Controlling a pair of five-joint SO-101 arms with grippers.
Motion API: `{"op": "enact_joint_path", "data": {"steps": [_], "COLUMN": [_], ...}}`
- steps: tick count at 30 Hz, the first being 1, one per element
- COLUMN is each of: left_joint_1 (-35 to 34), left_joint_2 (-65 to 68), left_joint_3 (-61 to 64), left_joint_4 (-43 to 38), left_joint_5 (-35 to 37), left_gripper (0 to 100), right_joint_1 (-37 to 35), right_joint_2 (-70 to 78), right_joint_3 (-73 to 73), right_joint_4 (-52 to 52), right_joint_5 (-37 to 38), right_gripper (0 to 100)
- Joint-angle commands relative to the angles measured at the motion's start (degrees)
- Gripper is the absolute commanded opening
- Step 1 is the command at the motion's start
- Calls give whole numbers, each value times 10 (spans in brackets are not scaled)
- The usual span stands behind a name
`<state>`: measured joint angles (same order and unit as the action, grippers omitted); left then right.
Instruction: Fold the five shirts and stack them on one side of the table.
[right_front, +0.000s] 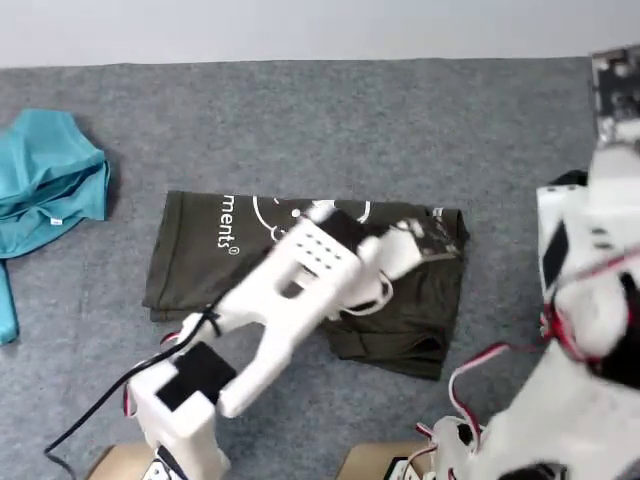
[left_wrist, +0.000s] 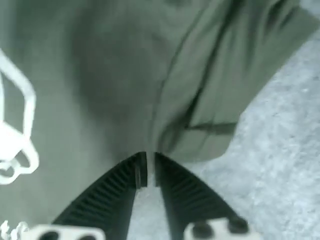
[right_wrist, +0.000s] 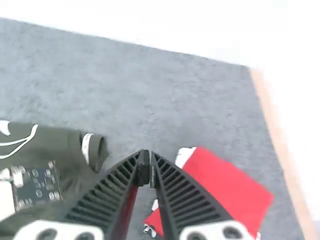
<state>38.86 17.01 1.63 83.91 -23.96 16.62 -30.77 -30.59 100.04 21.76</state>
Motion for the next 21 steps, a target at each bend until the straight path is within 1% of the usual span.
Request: {"op": "enact_joint_path", "data": {"steps": [1,4,7,10,14,21], "left_joint_1": [43,71,90,91,91,90], "left_joint_2": [7,18,28,40,62,98], "left_joint_3": [-2,-2,-2,-2,-2,-2], "left_joint_4": [-10,-10,-7,-10,-10,-35], "left_joint_5": [4,4,4,4,3,4], "left_gripper": [106,109,137,148,148,143], "right_joint_1": [34,64,80,90,91,92], "right_joint_2": [-24,-31,-39,-54,-73,-98], "right_joint_3": [-24,-24,-24,-24,-24,-24], "right_joint_4": [14,15,25,25,25,25], "right_joint_5": [5,5,6,11,38,39], "right_gripper": [11,11,11,12,12,12]}}
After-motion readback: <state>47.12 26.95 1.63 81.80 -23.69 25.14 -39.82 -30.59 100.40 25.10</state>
